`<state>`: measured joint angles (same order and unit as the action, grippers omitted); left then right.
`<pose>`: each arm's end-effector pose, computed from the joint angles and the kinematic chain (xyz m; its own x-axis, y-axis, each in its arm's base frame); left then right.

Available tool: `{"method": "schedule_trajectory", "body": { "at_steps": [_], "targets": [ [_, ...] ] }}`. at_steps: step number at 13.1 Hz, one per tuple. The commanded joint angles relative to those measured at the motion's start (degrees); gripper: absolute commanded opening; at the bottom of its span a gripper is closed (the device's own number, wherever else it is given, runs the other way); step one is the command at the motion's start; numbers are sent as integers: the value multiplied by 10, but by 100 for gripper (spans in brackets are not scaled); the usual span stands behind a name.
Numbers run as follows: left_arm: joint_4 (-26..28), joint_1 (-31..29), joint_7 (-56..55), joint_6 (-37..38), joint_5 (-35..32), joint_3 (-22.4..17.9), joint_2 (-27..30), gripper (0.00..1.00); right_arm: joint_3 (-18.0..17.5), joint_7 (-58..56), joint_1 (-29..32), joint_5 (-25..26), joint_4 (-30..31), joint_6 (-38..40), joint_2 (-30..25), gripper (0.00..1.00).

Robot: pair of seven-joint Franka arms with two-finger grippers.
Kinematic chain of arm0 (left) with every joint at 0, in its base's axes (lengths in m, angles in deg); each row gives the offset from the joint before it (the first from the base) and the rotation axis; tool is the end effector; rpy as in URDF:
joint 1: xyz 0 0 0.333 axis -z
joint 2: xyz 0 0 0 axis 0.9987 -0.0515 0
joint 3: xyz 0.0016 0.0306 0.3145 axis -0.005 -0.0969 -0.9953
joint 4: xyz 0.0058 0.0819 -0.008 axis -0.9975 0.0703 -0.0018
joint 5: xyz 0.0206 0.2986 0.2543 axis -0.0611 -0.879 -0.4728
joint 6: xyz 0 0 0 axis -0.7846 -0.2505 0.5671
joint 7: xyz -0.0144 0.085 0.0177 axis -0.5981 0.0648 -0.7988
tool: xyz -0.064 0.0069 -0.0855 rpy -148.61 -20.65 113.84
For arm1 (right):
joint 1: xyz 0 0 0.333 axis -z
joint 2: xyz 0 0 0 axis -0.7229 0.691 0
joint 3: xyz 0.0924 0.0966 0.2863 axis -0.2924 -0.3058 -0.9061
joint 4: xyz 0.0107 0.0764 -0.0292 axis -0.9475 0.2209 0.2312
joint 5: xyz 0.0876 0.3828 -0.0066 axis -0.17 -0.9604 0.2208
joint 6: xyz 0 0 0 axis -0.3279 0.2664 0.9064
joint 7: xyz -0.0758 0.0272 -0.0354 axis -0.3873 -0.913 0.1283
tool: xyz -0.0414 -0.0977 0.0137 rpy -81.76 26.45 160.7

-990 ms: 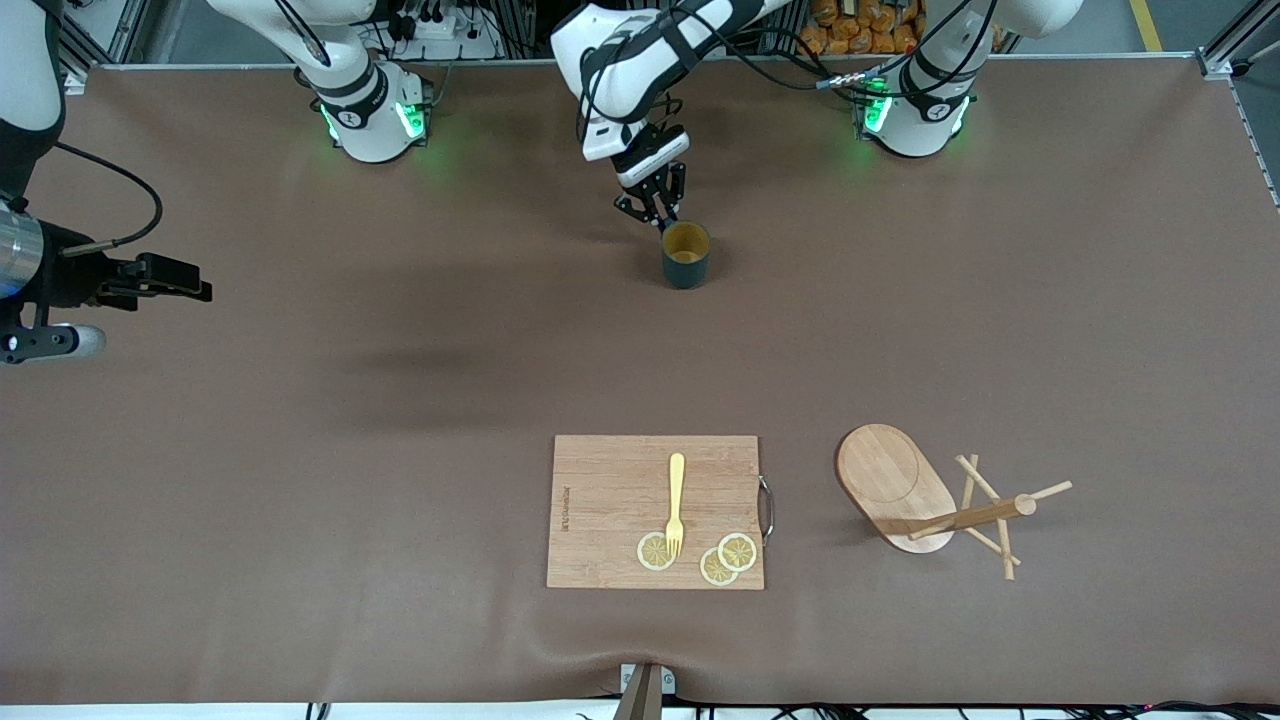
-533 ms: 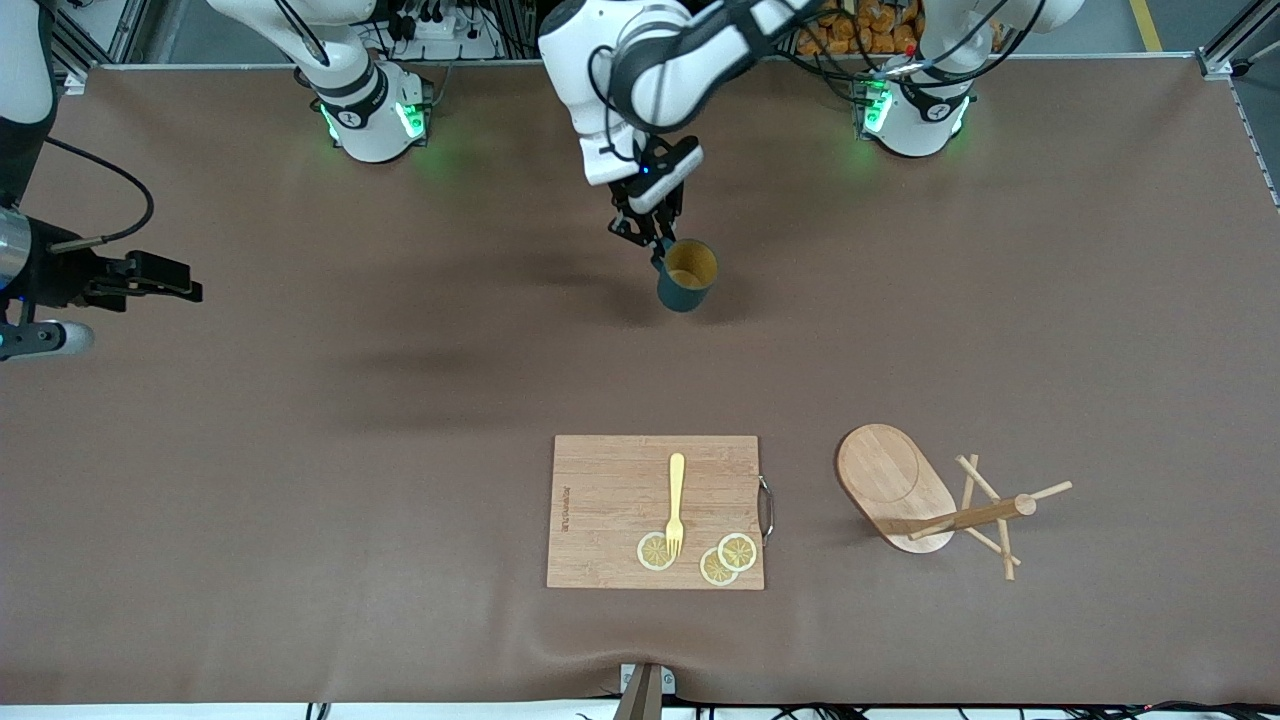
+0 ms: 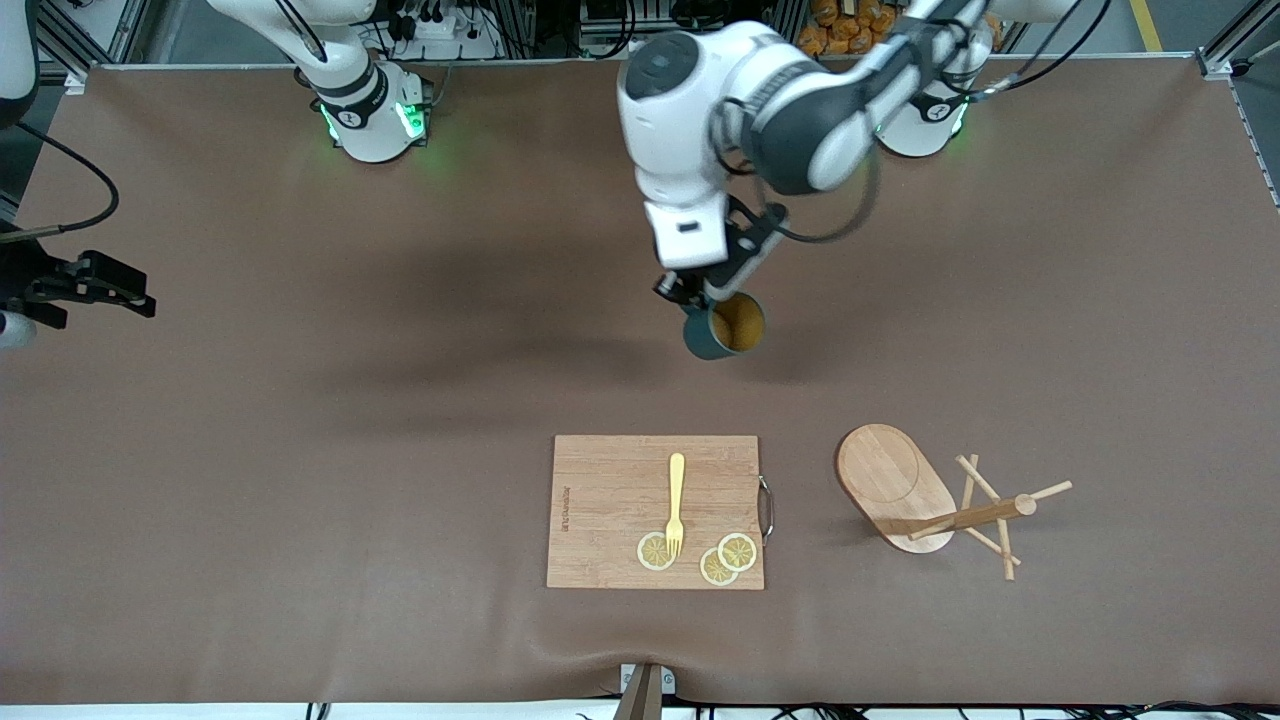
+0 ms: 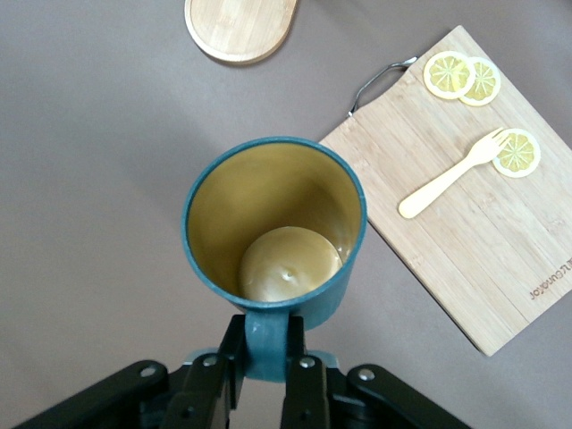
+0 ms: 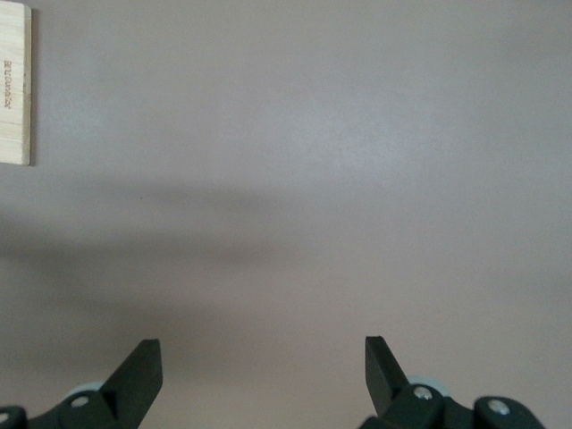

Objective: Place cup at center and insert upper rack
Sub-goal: 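Lift the mug by its handle with the left gripper toward the mug tree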

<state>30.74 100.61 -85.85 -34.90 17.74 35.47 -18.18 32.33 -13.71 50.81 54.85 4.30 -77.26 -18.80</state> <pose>0.4907 -0.4457 0.4579 0.6577 0.7404 0.1385 0.7483 -0.6633 -0.0072 0.5877 -0.0392 0.5965 0.9918 0.1261 -0.0209 0.1261 -0.9920 -0.0016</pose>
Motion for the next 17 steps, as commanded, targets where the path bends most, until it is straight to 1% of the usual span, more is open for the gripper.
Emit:
{"method": "schedule_trajectory", "body": {
  "at_steps": [1, 3, 7, 10, 13, 15, 17],
  "targets": [
    [-2, -83, 132, 12, 92, 6, 41, 0, -8, -2, 13, 9, 8, 2, -9, 100],
    [-8, -140, 205, 20, 164, 6, 52, 0, -7, 29, 13, 9, 6, 26, -10, 100],
    [-7, -259, 366, 61, 252, 6, 56, 0, -8, 51, 10, 3, 5, 77, -11, 100],
    [-8, -337, 475, 72, 315, 5, 51, 0, -8, 61, 9, -2, 2, 101, -11, 100],
    [-6, -385, 543, 95, 375, 5, 46, 0, -8, 78, 8, -13, 1, 101, -11, 100],
    [-6, -426, 597, 103, 434, 4, 33, 0, -8, 78, 8, -13, 1, 101, -11, 100],
    [-8, -441, 612, 103, 469, 3, 18, 0, -11, 82, 8, -13, -4, 100, -10, 100]
  ]
}}
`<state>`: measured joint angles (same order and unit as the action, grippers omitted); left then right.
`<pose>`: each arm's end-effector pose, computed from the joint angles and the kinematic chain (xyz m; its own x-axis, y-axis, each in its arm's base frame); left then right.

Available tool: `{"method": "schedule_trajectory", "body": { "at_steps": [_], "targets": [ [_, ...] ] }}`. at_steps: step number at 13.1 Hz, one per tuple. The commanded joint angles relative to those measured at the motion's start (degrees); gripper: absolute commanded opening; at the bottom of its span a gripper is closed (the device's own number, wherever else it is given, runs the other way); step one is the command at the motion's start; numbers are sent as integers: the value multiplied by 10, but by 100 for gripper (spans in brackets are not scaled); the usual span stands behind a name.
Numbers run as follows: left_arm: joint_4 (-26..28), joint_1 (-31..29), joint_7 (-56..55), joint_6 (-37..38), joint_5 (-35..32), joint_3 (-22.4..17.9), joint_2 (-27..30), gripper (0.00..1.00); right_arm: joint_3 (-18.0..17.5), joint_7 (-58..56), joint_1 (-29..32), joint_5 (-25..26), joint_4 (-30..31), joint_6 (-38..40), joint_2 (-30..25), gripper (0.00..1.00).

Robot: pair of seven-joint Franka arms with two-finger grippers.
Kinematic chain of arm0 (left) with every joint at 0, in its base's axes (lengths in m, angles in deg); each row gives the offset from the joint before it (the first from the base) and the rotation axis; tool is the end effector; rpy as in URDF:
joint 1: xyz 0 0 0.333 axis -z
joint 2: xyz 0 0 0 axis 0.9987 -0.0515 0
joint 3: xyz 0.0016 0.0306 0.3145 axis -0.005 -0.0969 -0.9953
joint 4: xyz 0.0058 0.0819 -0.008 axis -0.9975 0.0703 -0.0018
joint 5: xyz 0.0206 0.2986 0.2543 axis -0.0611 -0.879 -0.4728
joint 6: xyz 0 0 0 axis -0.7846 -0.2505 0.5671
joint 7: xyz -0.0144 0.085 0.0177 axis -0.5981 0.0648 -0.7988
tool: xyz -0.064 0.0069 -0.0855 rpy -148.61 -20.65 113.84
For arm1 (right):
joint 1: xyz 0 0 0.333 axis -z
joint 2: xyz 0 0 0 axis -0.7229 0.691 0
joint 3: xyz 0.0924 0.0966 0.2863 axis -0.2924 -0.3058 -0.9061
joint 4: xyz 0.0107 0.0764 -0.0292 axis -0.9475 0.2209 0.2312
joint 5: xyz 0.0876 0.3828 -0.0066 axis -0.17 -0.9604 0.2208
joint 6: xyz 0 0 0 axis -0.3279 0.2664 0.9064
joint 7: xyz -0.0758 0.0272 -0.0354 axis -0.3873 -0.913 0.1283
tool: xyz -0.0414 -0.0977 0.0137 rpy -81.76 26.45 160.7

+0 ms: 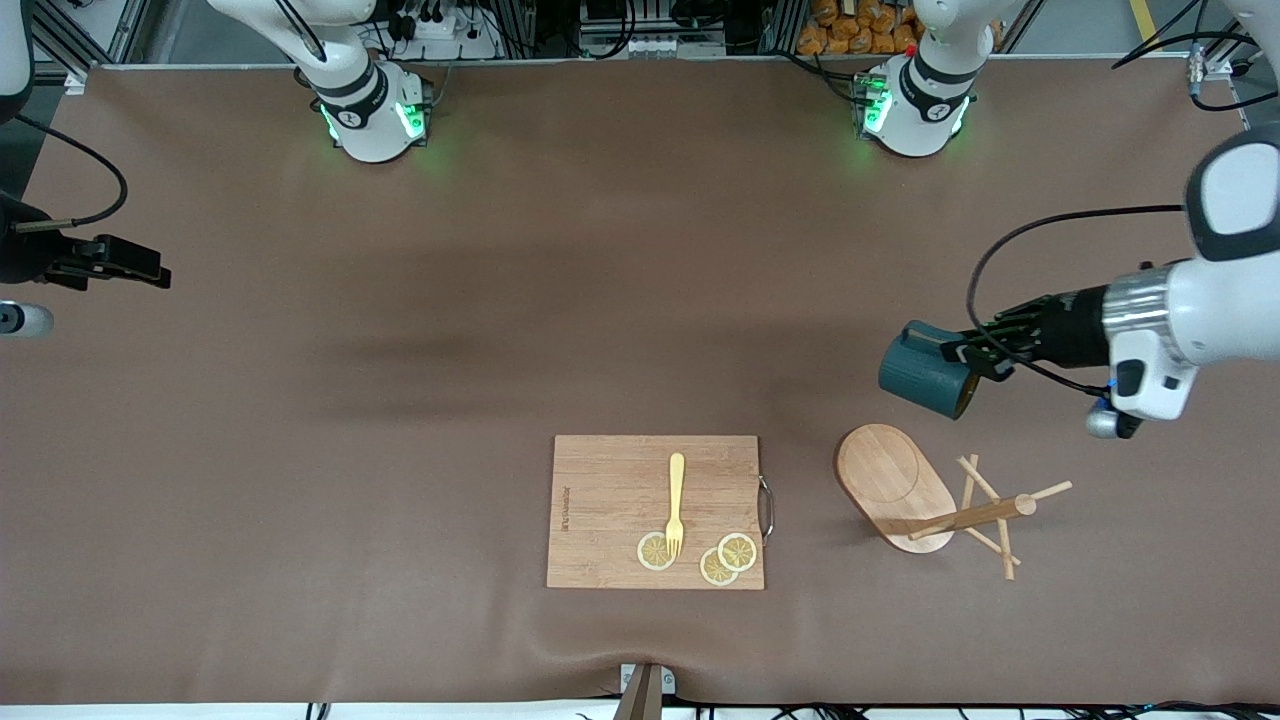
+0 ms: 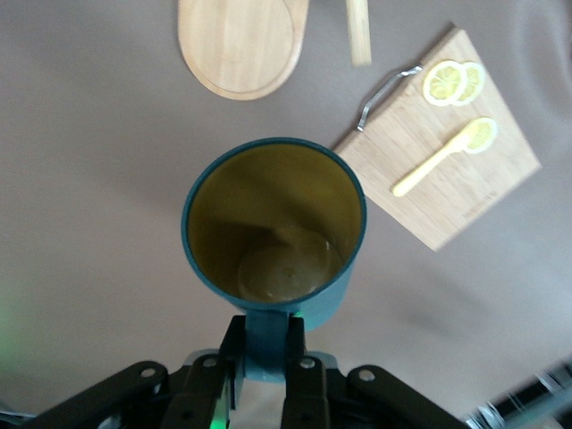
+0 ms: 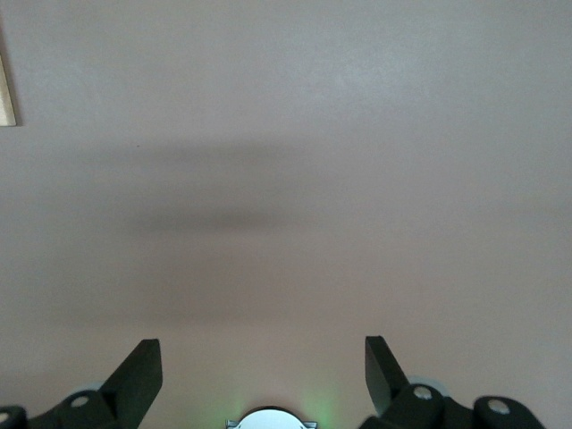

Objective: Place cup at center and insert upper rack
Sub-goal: 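Hang the mug handle onto a mug tree peg with the left gripper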

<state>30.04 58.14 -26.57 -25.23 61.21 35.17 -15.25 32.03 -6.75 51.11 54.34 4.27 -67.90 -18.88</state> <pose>0.6327 -0.0633 0.4940 0.7170 0.4998 -0.4860 0.6699 -0.6869 0.2820 0.5686 -0.0371 0.5851 0.9836 0.0069 -0.1803 0.0034 -0.9998 -0.0196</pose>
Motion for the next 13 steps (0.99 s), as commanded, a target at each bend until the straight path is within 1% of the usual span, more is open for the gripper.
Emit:
{"method": "schedule_trajectory", "body": {
  "at_steps": [1, 3, 5, 11, 13],
  "targets": [
    [-1, -22, 22, 7, 47, 7, -19, 0, -8, 13, 5, -8, -6, 7, -9, 100],
    [-1, -33, 39, 6, 87, 6, -34, 0, -7, 13, 7, -8, -7, 9, -9, 100],
    [-2, -29, 41, 4, 135, 5, -42, 0, -8, 13, 5, -8, -9, 13, -9, 100],
    [-80, -37, 71, 3, 138, 4, -127, 0, -8, 13, 5, -10, -23, 12, -7, 100],
    [-90, -40, 83, 1, 140, 4, -148, 0, -8, 13, 5, -9, -23, 12, -5, 100]
  ]
}}
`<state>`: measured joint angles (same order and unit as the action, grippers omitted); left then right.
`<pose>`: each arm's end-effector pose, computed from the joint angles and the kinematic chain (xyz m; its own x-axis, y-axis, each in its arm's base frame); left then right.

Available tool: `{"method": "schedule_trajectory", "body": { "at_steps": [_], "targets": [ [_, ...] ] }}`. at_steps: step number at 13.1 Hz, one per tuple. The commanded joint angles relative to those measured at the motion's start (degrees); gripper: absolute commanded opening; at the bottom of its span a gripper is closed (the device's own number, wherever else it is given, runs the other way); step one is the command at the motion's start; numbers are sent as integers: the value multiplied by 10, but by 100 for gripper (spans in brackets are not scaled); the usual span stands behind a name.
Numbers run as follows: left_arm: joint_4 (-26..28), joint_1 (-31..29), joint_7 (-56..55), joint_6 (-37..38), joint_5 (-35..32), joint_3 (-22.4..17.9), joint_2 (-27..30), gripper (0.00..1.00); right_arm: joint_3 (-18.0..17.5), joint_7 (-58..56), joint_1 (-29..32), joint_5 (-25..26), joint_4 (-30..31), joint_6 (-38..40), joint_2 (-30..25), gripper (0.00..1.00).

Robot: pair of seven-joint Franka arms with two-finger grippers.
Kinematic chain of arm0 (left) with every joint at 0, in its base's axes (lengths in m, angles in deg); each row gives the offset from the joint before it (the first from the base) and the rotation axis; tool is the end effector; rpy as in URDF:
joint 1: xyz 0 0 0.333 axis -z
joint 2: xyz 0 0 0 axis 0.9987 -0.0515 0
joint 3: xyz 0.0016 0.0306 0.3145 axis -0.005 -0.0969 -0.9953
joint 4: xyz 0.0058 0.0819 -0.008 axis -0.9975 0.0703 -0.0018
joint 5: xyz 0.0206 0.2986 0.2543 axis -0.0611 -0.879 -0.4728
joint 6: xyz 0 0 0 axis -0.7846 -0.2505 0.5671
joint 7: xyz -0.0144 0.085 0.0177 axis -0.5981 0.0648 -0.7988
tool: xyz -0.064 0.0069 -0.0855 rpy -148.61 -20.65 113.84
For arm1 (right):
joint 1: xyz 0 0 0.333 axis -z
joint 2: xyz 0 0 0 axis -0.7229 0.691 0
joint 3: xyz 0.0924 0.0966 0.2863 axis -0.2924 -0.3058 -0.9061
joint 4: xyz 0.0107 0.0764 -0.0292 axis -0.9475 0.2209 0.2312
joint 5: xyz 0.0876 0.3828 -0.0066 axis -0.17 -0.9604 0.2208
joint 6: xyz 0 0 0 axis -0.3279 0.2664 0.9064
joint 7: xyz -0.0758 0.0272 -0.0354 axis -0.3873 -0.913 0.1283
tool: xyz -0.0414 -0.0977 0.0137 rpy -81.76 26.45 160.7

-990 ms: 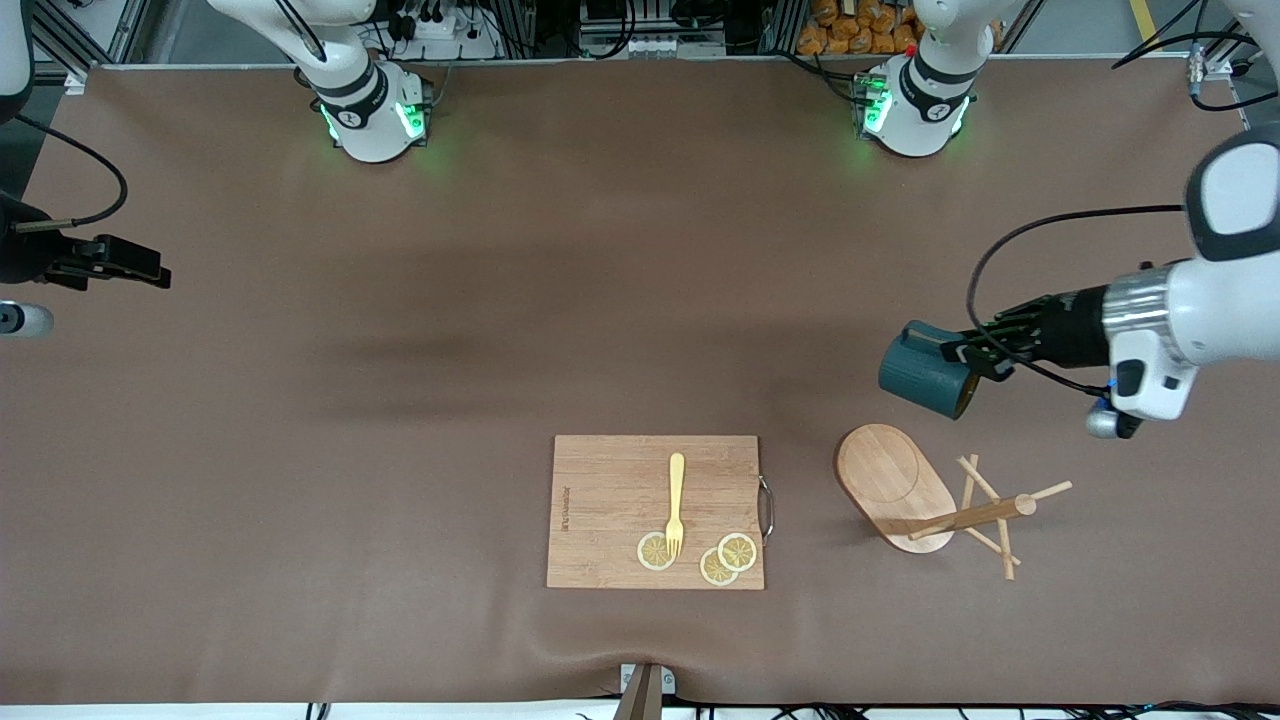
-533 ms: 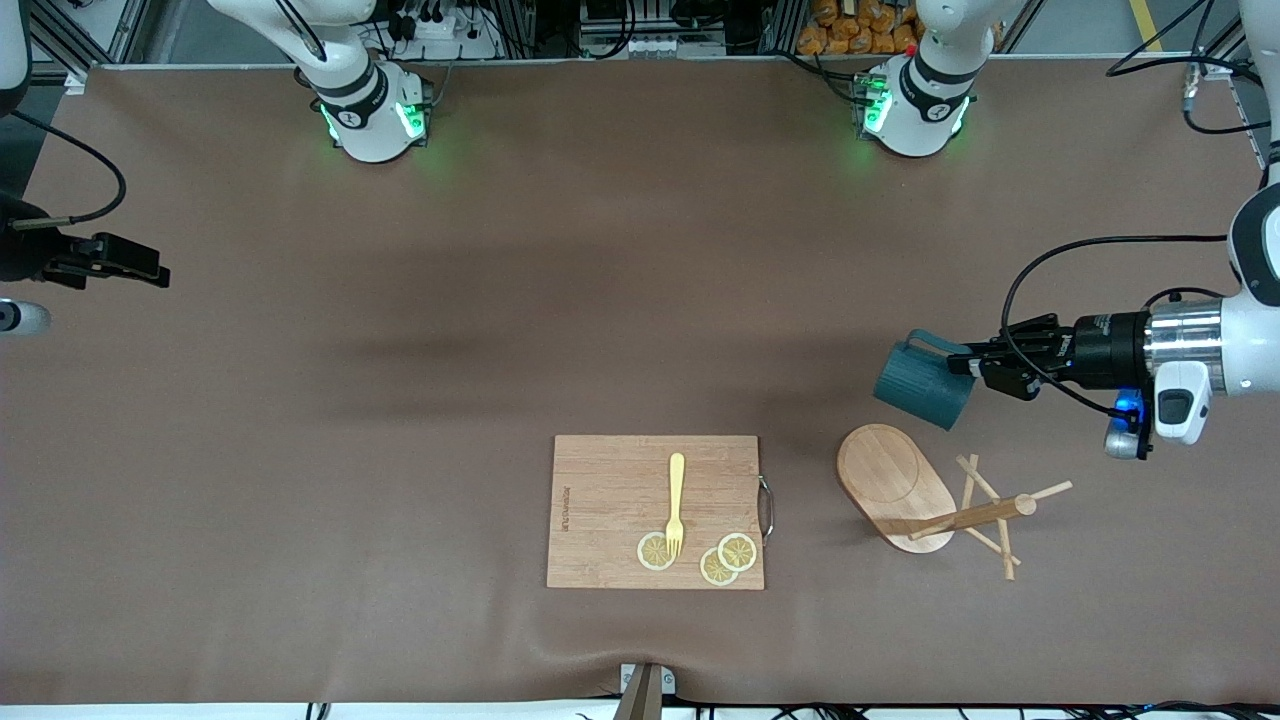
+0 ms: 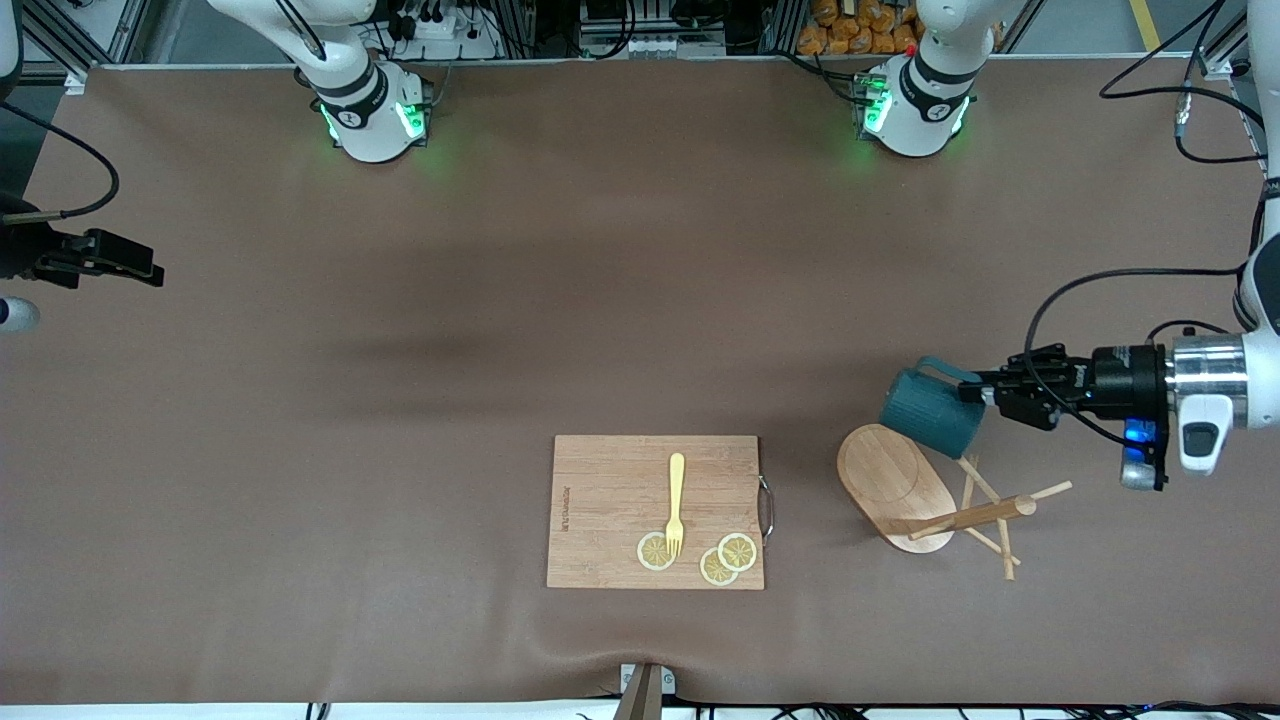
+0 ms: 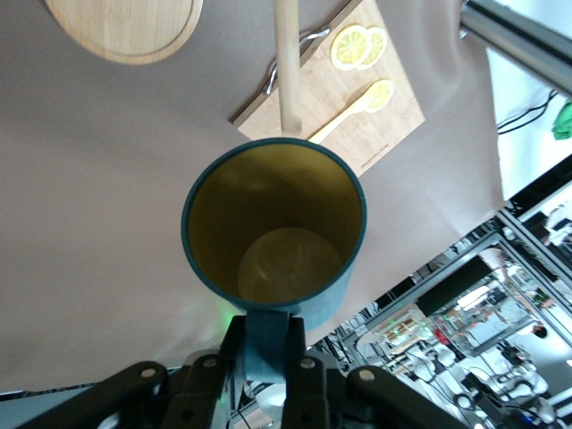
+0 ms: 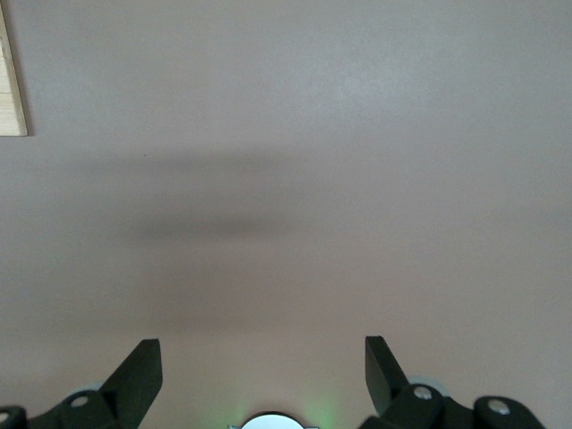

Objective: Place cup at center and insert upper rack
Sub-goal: 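Hang the mug handle onto a mug tree peg with the left gripper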

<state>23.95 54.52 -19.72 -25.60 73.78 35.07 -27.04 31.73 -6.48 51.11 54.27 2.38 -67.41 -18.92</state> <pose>0.6766 -0.0102 0.4437 0.6808 0.3517 -0.6425 0.7149 -0.5098 0.4785 0.5691 -0.0342 0.5999 0.9878 0.0074 -0.1555 0.0045 -0.9998 -0.0189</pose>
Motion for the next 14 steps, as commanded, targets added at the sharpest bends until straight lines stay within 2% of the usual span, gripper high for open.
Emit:
{"method": "schedule_trajectory", "body": {
  "at_steps": [1, 5, 10, 14],
  "targets": [
    [-32, -4, 17, 5, 16, 5, -39, 0, -5, 10, 5, -8, -5, 6, -4, 100],
    [-33, -4, 22, -17, 43, 5, -54, 0, -4, 9, 9, -6, -8, 6, -4, 100],
    [-30, -35, 71, -17, 110, 5, -83, 0, -4, 9, 8, -5, -18, 6, -3, 100],
    [-30, -45, 112, -17, 128, 4, -111, 0, -3, 7, 10, -5, -20, 6, -3, 100]
  ]
}}
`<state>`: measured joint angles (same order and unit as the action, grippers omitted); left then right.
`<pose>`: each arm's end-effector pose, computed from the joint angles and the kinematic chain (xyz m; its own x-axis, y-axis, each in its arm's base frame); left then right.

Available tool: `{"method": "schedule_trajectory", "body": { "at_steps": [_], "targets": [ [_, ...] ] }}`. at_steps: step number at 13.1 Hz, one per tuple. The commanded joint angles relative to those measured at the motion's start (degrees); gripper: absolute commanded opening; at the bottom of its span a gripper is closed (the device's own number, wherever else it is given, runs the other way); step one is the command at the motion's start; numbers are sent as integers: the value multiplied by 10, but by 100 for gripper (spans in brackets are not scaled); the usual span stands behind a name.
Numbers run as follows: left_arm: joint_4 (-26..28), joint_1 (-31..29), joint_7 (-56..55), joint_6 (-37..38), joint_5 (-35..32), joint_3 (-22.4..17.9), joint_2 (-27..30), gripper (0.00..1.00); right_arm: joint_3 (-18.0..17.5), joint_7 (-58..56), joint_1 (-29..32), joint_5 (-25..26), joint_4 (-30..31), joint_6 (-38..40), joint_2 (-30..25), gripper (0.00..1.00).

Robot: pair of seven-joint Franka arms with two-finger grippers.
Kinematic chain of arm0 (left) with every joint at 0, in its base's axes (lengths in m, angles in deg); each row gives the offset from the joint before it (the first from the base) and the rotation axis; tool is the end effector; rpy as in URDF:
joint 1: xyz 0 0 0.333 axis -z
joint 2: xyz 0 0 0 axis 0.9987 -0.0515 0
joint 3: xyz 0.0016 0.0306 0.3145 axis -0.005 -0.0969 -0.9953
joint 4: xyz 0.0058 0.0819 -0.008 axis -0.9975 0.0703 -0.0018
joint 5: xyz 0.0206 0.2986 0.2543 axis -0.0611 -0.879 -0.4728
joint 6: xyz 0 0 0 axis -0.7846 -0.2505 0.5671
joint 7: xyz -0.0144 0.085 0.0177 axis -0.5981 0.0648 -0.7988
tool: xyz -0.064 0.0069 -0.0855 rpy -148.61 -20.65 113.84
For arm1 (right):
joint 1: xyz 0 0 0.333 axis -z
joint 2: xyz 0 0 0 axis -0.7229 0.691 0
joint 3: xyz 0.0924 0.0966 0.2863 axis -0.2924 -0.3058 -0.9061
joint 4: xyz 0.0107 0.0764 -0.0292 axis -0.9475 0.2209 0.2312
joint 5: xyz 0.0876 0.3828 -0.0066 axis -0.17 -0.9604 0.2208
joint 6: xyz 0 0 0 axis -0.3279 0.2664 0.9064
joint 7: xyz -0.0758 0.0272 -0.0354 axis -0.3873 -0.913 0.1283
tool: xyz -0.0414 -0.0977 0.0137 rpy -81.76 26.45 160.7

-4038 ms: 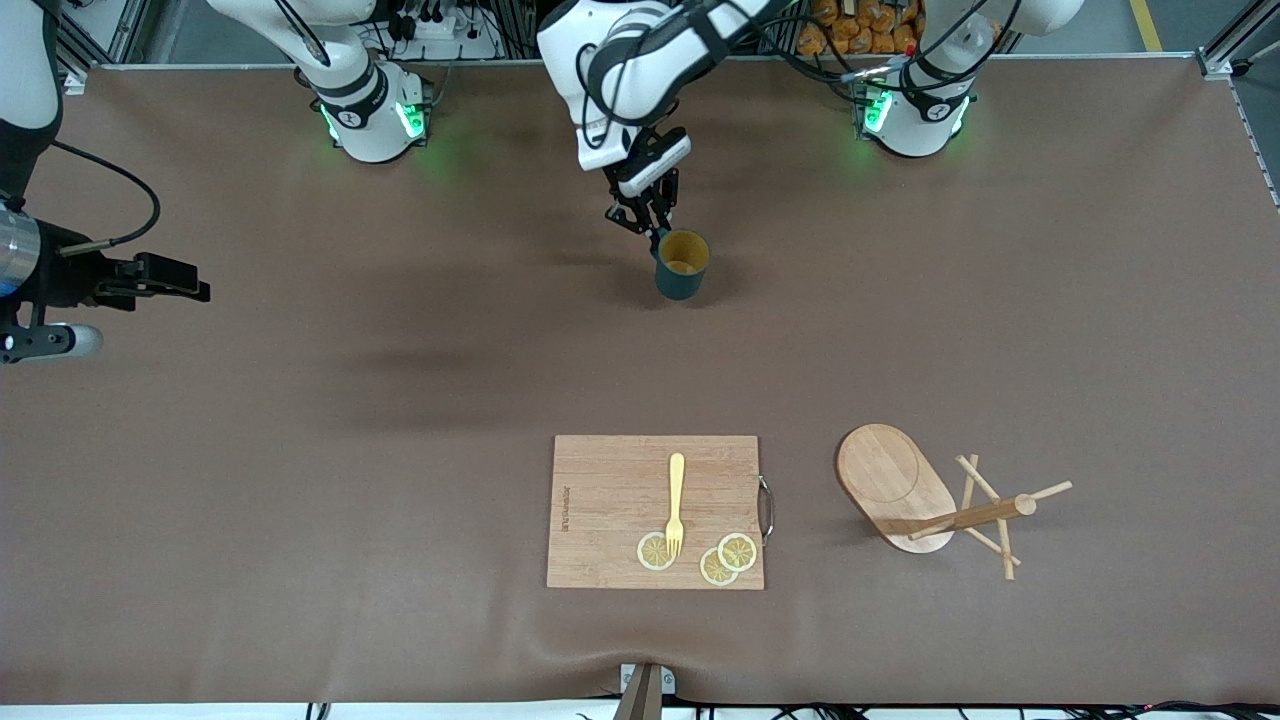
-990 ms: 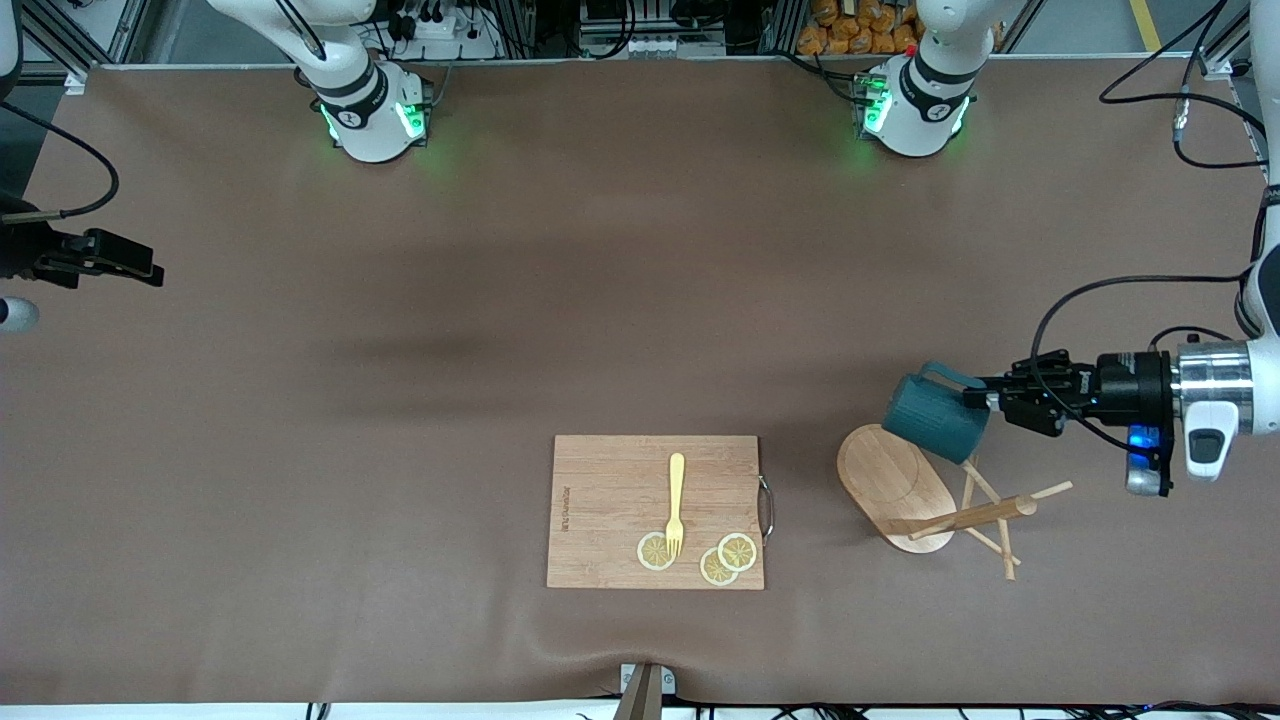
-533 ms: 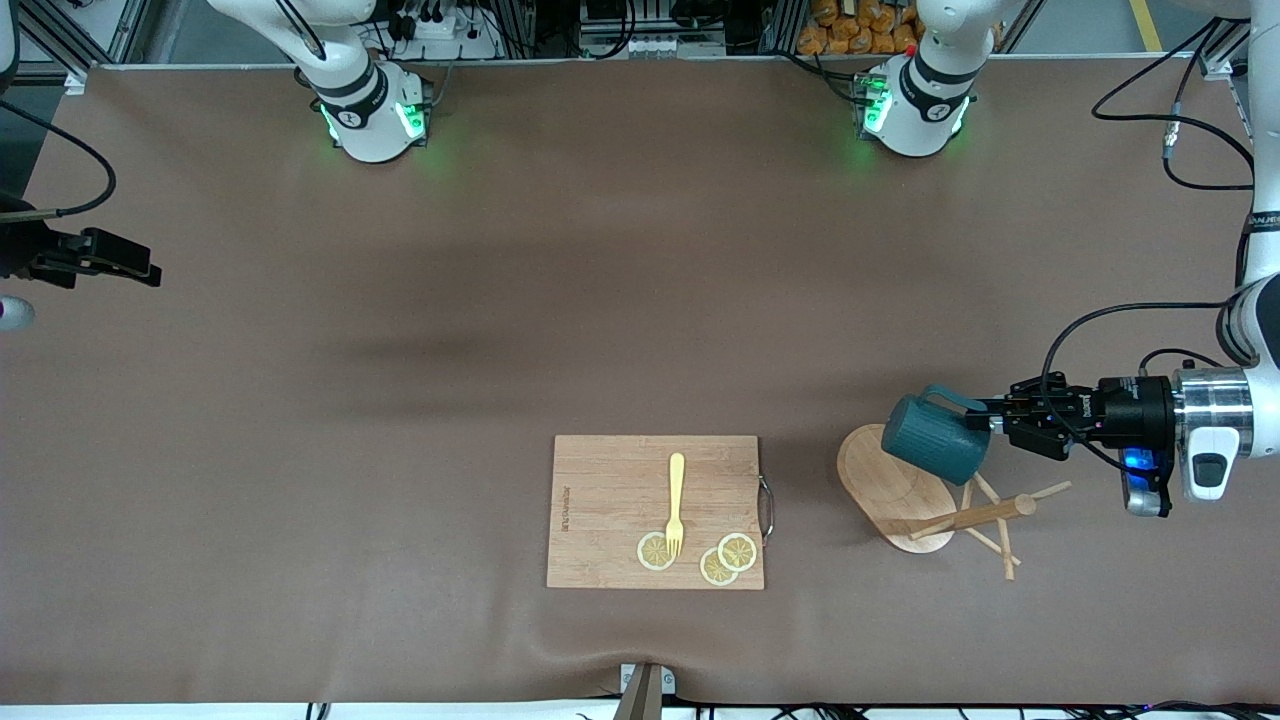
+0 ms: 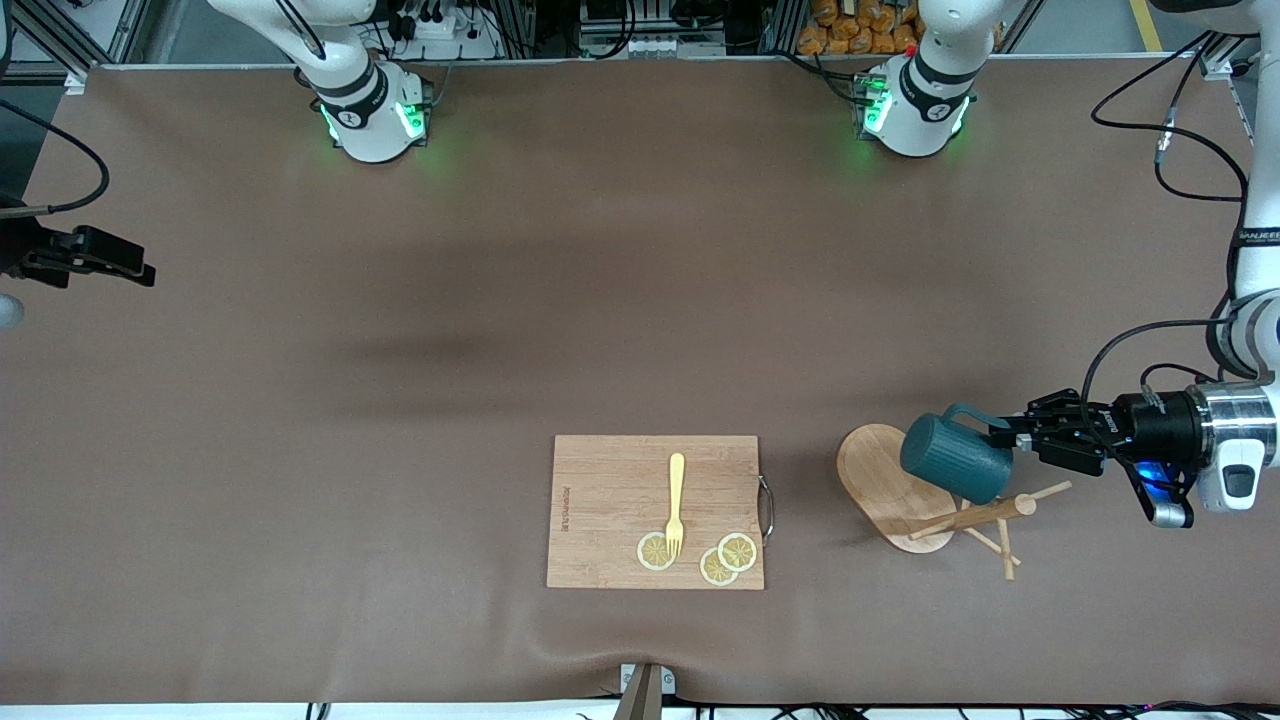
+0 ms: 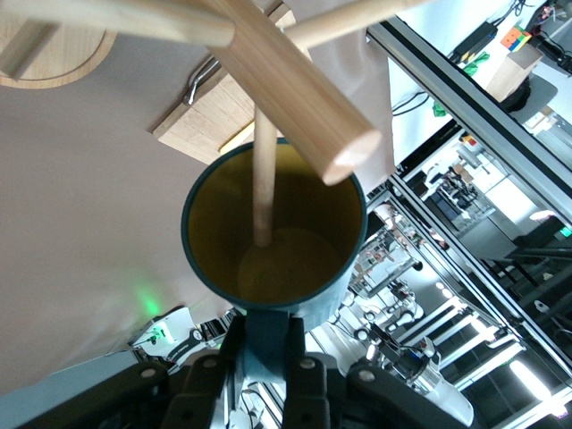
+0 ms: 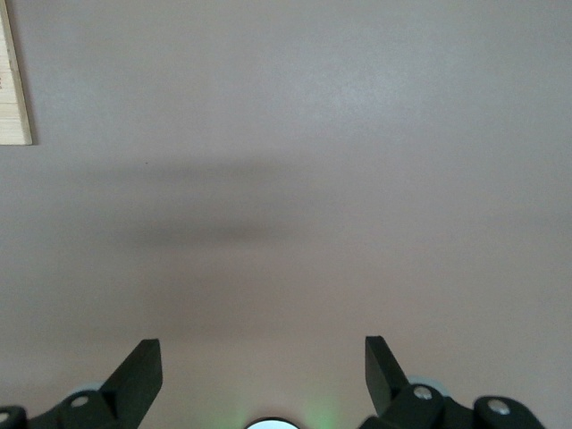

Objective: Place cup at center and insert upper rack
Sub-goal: 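Hang the mug handle onto a mug tree peg with the left gripper, then open the left gripper to release the mug on the peg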

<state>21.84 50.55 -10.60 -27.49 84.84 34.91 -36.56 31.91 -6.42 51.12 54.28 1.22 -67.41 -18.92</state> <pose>0.7005 0.0461 0.3785 0.6800 0.2297 -0.6964 0.7313 -0.2824 0.6209 0.5696 -0.0361 0.6091 0.9908 0.0027 -0.1356 0.0004 -0.9999 -0.0170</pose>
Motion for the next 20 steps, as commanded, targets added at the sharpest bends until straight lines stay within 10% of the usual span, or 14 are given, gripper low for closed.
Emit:
{"method": "schedule_trajectory", "body": {
  "at_steps": [1, 20],
  "targets": [
    [-9, -7, 30, 2, 24, 6, -25, 0, -4, 5, 11, -5, -12, 6, -3, 100],
    [-6, -20, 116, 2, 111, -6, -91, 7, -4, 4, 10, -6, -17, 6, -2, 100]
  ]
}}
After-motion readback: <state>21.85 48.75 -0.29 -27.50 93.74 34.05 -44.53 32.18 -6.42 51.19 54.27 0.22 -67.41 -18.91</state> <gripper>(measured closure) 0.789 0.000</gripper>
